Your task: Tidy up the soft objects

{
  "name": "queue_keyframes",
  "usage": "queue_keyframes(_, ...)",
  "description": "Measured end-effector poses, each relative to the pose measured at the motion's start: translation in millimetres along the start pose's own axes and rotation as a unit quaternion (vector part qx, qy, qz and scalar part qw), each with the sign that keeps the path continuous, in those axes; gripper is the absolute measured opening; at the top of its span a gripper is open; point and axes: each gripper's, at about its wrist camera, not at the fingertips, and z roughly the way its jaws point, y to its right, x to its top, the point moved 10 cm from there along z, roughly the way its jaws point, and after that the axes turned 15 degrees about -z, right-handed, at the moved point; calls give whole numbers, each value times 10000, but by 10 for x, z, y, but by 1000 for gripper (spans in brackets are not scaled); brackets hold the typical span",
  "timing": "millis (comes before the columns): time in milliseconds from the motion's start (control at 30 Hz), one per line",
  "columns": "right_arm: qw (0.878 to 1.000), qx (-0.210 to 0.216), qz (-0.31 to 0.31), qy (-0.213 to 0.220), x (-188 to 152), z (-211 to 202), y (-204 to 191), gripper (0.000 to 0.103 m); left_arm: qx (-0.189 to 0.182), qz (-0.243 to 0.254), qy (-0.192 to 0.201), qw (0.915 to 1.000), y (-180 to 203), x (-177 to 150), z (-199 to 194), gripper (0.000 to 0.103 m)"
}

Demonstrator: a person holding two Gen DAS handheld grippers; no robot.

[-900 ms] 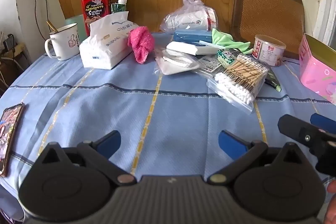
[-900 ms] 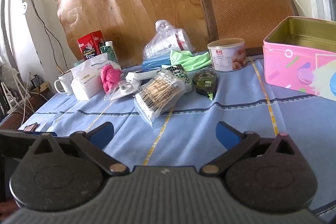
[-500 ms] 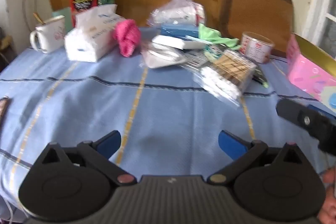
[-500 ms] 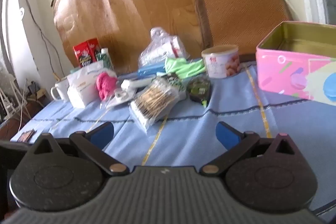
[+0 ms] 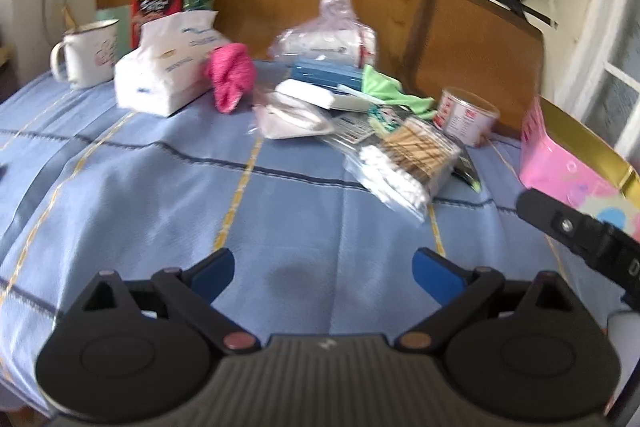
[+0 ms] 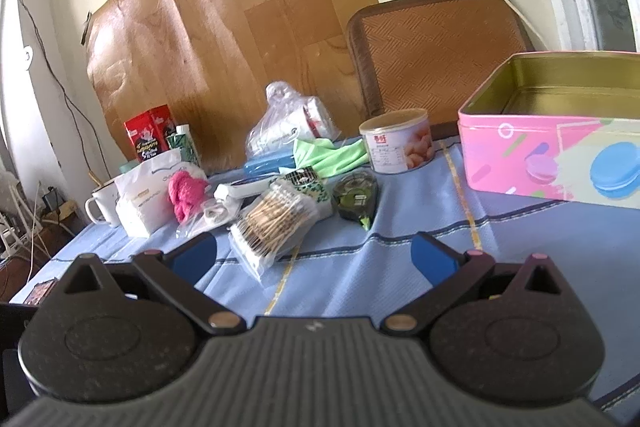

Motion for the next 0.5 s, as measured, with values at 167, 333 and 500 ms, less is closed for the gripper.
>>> queue_keyframes(167, 10000, 49, -52, -53, -19, 17, -27, 103, 52, 56, 489, 9988, -25, 67, -69, 99)
queue_keyframes(333, 9999, 92, -110, -38, -9, 16, -52, 103, 172, 182, 847, 9961, -54, 165, -116, 100)
queue_keyframes(500, 9995, 184, -241, -31, -8, 25, -110, 103, 633, 497, 773, 9938, -139, 169, -36, 100)
